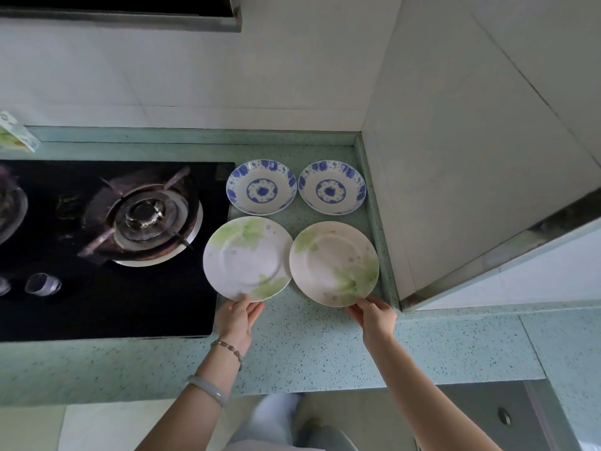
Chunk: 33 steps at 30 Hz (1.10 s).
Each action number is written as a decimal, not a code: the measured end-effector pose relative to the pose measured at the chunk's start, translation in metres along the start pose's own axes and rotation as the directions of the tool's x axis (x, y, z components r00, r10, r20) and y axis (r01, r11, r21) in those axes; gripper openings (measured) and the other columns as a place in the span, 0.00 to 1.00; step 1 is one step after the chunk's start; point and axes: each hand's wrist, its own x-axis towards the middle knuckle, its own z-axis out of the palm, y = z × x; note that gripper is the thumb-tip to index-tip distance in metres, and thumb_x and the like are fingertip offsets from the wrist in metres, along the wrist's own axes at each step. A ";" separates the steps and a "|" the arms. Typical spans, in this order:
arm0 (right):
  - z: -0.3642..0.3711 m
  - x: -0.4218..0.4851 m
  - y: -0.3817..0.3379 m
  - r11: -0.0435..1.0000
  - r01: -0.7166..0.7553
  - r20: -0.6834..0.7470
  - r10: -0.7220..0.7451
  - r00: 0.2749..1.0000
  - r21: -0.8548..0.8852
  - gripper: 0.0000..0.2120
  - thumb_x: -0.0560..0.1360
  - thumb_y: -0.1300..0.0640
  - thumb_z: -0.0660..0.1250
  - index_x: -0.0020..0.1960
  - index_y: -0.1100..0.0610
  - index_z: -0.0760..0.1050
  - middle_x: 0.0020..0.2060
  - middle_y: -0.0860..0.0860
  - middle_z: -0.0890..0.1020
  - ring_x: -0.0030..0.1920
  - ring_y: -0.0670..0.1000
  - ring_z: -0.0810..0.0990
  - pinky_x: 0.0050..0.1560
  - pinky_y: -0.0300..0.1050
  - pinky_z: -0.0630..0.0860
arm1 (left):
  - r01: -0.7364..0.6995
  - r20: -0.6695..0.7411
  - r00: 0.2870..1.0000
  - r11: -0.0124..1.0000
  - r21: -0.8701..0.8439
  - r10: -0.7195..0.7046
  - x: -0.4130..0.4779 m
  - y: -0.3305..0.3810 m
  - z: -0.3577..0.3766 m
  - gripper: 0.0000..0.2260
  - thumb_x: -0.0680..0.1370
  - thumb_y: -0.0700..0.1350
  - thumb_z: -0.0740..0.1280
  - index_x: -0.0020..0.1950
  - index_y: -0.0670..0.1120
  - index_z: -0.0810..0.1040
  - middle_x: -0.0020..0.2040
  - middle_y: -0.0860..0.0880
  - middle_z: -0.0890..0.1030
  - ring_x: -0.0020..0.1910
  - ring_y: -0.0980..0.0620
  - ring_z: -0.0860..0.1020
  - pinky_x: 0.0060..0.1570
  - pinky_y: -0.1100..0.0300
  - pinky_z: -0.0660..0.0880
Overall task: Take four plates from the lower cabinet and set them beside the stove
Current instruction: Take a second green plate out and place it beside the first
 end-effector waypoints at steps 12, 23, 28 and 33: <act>0.004 0.001 0.003 0.999 0.012 -0.050 -0.014 0.999 -0.036 0.11 0.71 0.76 0.63 0.47 0.66 0.79 0.43 0.61 0.82 0.43 0.59 0.83 0.38 0.44 0.83 | -0.101 -0.122 0.988 0.995 -0.009 0.099 -0.006 0.005 -0.020 0.06 0.80 0.35 0.62 0.47 0.36 0.77 0.49 0.38 0.82 0.50 0.44 0.82 0.37 0.64 0.81; 0.006 0.002 0.005 0.997 0.034 -0.069 -0.038 0.997 -0.065 0.12 0.71 0.76 0.63 0.49 0.65 0.80 0.42 0.60 0.83 0.44 0.59 0.84 0.47 0.47 0.81 | -0.065 -0.093 0.994 0.997 -0.032 0.061 -0.005 0.015 -0.021 0.07 0.81 0.36 0.62 0.45 0.36 0.77 0.46 0.40 0.82 0.46 0.46 0.82 0.38 0.63 0.82; 0.006 -0.001 0.005 0.998 0.027 -0.070 -0.031 0.997 -0.057 0.11 0.71 0.76 0.64 0.48 0.65 0.80 0.43 0.61 0.83 0.43 0.58 0.84 0.34 0.39 0.82 | -0.063 -0.072 0.996 0.998 -0.026 0.061 -0.002 0.015 -0.020 0.07 0.81 0.36 0.63 0.45 0.35 0.77 0.46 0.39 0.82 0.46 0.46 0.82 0.38 0.62 0.82; 0.007 -0.001 0.006 0.997 0.027 -0.072 -0.033 0.997 -0.076 0.11 0.71 0.75 0.65 0.49 0.65 0.80 0.45 0.62 0.83 0.44 0.59 0.84 0.33 0.38 0.81 | -0.055 -0.052 0.997 0.998 -0.022 0.054 -0.001 0.017 -0.018 0.06 0.81 0.36 0.63 0.46 0.35 0.77 0.46 0.39 0.82 0.47 0.45 0.82 0.41 0.60 0.82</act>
